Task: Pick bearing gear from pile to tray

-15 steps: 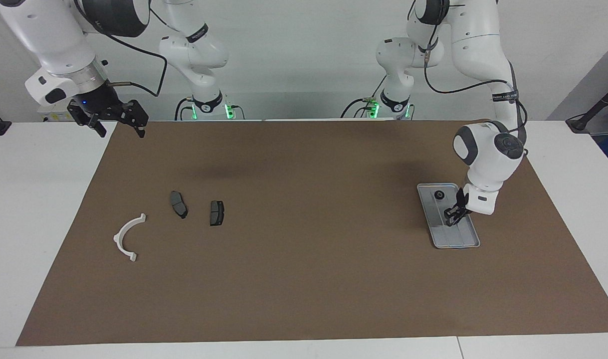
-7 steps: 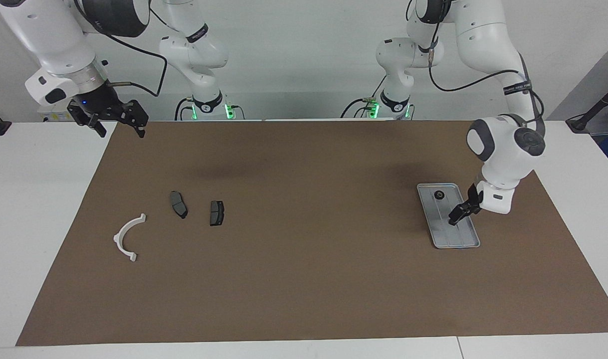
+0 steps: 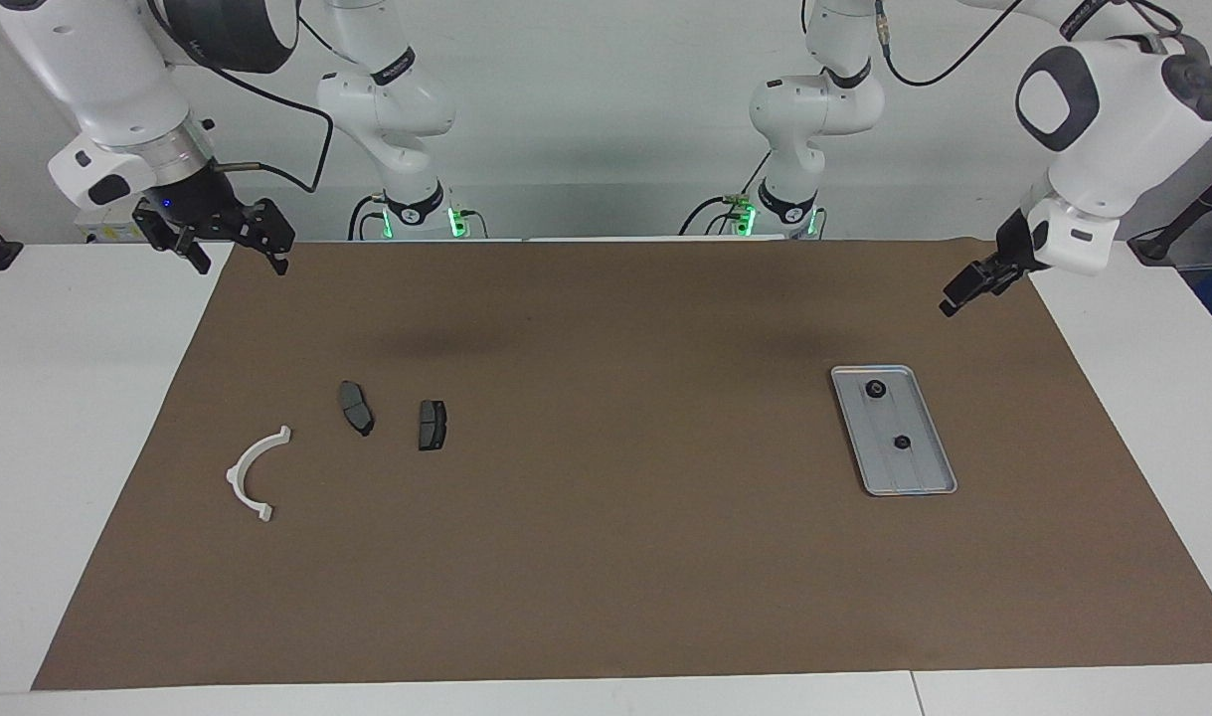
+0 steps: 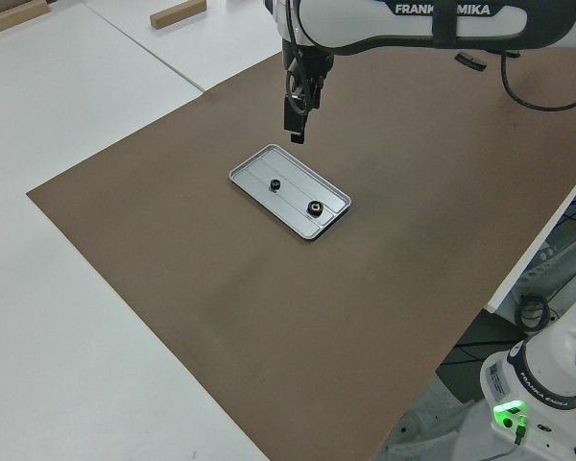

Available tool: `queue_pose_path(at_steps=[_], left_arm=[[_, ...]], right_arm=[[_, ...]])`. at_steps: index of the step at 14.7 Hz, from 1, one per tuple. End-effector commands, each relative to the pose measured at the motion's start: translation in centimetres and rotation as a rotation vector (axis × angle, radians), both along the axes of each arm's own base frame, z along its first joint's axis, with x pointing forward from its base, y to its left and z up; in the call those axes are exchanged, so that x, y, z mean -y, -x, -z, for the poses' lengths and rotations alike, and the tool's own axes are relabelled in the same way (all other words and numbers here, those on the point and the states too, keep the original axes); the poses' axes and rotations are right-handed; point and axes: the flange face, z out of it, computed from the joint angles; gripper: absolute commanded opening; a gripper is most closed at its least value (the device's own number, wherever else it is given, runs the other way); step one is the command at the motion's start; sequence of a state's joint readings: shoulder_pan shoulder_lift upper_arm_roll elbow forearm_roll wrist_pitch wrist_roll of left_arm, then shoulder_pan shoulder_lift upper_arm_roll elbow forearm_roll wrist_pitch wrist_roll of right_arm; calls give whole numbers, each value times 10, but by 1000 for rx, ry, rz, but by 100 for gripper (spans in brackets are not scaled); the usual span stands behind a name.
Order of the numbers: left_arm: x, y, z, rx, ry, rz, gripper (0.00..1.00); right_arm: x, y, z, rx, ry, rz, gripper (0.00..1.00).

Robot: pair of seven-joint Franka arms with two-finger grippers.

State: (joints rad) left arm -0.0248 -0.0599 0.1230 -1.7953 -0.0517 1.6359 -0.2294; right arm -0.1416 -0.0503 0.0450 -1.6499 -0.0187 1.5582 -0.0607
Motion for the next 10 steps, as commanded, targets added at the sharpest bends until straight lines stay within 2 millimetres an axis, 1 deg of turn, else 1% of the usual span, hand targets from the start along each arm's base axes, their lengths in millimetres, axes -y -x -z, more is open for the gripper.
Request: queue_pose_path(at_steps=[1,3,6,7,8,9,10], left_arm=[[3,12,-2,-28,-5,48,100],[6,11,-2,-11,-6,64,100],[9,3,2,16,-1,166,100],[10,-4,8,30,-5,171,100],[12,-13,22,4,-5,178,100],[16,-21,19,11,-8,186,100],[16,-25,5,38,-13,186,100]], right_arm=[[1,5,-1,21,-10,15,100],[0,4,-1,21,-10,13,100],[0,4,-2,24,-9,13,100],[-1,4,-3,26,-10,16,100],[-1,4,-2,24,-9,16,100],[-1,4,-2,24,-10,18,100],[-1,4,-2,24,-10,18,100]])
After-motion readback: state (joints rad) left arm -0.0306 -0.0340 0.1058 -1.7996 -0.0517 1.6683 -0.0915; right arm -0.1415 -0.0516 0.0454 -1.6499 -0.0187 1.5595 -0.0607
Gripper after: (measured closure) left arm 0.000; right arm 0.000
